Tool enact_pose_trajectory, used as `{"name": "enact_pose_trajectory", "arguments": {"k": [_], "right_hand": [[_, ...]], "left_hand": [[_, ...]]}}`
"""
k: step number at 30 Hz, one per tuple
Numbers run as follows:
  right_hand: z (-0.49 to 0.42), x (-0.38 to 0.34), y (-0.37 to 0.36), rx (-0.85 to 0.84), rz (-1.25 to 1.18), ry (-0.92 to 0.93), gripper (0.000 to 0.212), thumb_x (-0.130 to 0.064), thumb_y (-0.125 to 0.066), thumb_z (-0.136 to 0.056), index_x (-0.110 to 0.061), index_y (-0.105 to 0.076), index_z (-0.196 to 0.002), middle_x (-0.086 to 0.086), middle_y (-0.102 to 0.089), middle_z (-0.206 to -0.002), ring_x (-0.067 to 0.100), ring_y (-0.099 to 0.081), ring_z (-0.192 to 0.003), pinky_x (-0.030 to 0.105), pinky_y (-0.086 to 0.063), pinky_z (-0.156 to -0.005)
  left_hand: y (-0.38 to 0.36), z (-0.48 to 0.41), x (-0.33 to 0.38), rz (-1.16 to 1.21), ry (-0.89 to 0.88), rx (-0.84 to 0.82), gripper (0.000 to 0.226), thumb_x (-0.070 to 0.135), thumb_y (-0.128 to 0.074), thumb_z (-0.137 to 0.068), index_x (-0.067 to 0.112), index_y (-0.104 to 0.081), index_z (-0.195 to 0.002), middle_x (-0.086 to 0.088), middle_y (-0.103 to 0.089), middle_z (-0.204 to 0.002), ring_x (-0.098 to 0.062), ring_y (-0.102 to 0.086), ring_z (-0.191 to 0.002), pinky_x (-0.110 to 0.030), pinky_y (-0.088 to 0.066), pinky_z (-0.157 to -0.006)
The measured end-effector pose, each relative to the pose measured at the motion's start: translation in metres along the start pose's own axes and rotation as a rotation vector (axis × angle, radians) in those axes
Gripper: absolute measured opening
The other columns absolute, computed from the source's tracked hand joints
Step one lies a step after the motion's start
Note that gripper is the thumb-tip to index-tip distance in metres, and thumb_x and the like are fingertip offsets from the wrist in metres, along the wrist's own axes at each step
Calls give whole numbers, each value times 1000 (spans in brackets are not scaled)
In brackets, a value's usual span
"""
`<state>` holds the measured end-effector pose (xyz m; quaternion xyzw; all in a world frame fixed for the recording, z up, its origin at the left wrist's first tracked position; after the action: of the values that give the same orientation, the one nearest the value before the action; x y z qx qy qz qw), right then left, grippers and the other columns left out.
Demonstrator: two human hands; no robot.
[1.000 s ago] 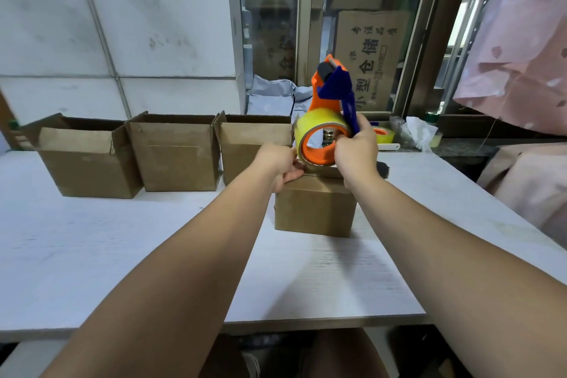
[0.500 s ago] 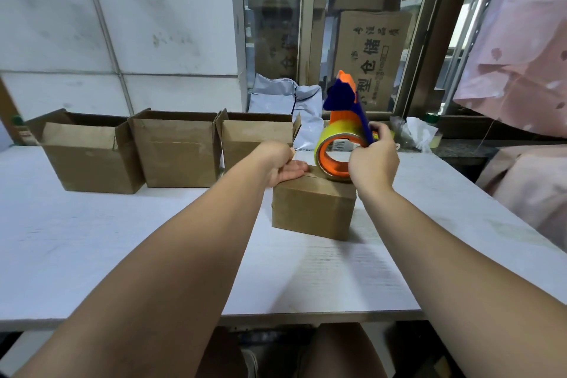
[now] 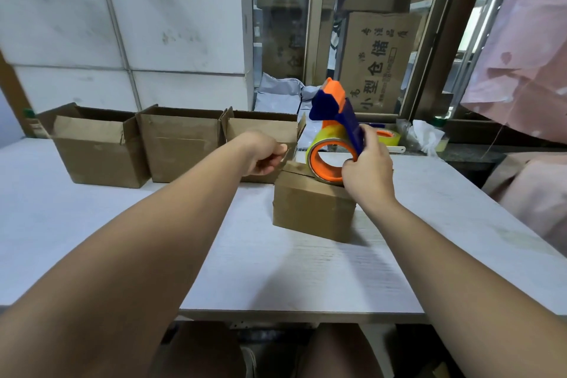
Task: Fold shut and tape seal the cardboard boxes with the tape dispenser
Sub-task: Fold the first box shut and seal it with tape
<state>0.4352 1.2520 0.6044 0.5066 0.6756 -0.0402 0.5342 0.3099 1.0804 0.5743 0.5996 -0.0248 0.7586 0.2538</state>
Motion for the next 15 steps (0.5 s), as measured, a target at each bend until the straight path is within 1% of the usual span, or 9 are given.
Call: {"name": "enact_pose_trajectory", "arguments": {"k": [2, 4, 8, 15], "right_hand": [[2, 0, 1, -18, -9, 2, 69, 2, -58, -85, -27, -33, -143, 4, -47, -134, 26, -45, -120, 33, -45, -92], [5, -2, 1, -39, 4, 33, 70, 0, -57, -87, -28, -31, -145, 4, -49, -134, 26, -47, -120, 33, -45, -93], [7, -7, -6, -80, 51, 83, 74, -9, -62, -88, -31, -24, -148, 4, -47, -135, 23, -47, -120, 25, -41, -82], [5, -6, -9, -43, -46, 107, 66, -24, -61, -92, -32, -27, -148, 1, -47, -137, 20, -46, -121, 22, -41, -81]], "left_hand": [[3, 1, -2, -25, 11, 8, 19, 18, -59, -94, 10, -58, -77, 0, -49, -65, -10, -44, -59, -19, -44, -57], [4, 1, -9, -14, 41, 4, 18, 18, -61, -93, 10, -57, -77, 1, -49, -64, -8, -44, -58, -18, -44, -56], [5, 1, -25, 35, 103, -1, 20, 20, -64, -90, 11, -58, -74, 2, -49, -63, -7, -44, -58, -18, -43, -55], [2, -2, -39, 89, 139, -9, 22, 20, -67, -89, 9, -59, -71, 0, -50, -63, -8, -44, -58, -19, -45, -57]]}}
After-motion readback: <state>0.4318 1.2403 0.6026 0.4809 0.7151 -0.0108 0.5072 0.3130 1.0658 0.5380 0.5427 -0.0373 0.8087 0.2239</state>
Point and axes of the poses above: each hand's wrist, its own z-axis away from the middle knuckle, its own y-axis out of the back of the hand, x = y × z, the point moved 9 cm from there along -z, towards the middle knuckle
